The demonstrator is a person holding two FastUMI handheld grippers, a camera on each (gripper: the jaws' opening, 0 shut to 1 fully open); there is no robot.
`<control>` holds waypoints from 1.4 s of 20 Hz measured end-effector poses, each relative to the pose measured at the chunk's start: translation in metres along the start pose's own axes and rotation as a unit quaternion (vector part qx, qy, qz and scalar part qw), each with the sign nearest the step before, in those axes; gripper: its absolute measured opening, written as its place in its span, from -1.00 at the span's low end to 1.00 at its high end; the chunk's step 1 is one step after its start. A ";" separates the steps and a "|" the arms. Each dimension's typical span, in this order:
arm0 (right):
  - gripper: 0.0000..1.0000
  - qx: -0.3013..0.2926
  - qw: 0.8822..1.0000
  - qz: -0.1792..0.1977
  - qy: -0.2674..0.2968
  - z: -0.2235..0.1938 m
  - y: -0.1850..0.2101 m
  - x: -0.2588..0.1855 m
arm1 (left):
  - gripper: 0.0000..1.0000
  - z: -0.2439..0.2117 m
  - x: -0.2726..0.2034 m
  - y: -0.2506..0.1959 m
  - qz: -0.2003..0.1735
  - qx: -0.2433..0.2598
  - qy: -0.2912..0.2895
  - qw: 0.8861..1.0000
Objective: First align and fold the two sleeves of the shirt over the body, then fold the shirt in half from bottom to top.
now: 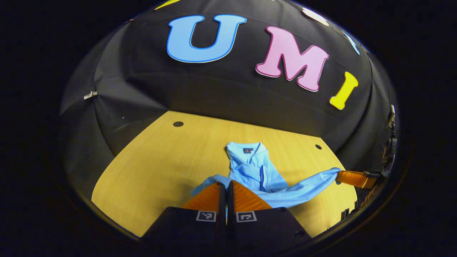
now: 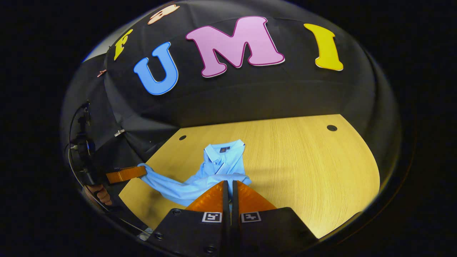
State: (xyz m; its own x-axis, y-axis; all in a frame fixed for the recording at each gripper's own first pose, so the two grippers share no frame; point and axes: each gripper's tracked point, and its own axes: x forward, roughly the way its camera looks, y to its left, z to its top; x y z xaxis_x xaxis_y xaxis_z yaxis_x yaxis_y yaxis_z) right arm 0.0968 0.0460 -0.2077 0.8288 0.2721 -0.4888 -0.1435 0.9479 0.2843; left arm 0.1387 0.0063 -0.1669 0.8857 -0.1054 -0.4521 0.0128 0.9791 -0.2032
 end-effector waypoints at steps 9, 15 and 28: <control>-0.90 -0.012 0.999 -0.031 0.001 0.035 -0.043 0.142 | -0.88 0.067 0.140 0.012 0.046 -0.007 -0.029 0.999; -0.90 0.002 0.998 -0.058 0.033 0.020 -0.079 0.218 | -0.88 0.054 0.221 0.033 0.088 -0.013 -0.003 0.996; -0.91 0.017 0.993 -0.080 0.088 -0.014 -0.100 0.284 | -0.89 0.015 0.287 0.050 0.124 0.024 0.066 0.990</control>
State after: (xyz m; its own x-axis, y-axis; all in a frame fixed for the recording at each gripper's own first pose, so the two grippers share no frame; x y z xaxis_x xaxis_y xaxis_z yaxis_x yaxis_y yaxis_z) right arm 0.3387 0.0308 -0.3869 0.7323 0.1465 -0.6651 0.0032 0.9758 0.2184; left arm 0.4003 0.0276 -0.2942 0.7956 0.1200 -0.5939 -0.1726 0.9845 -0.0323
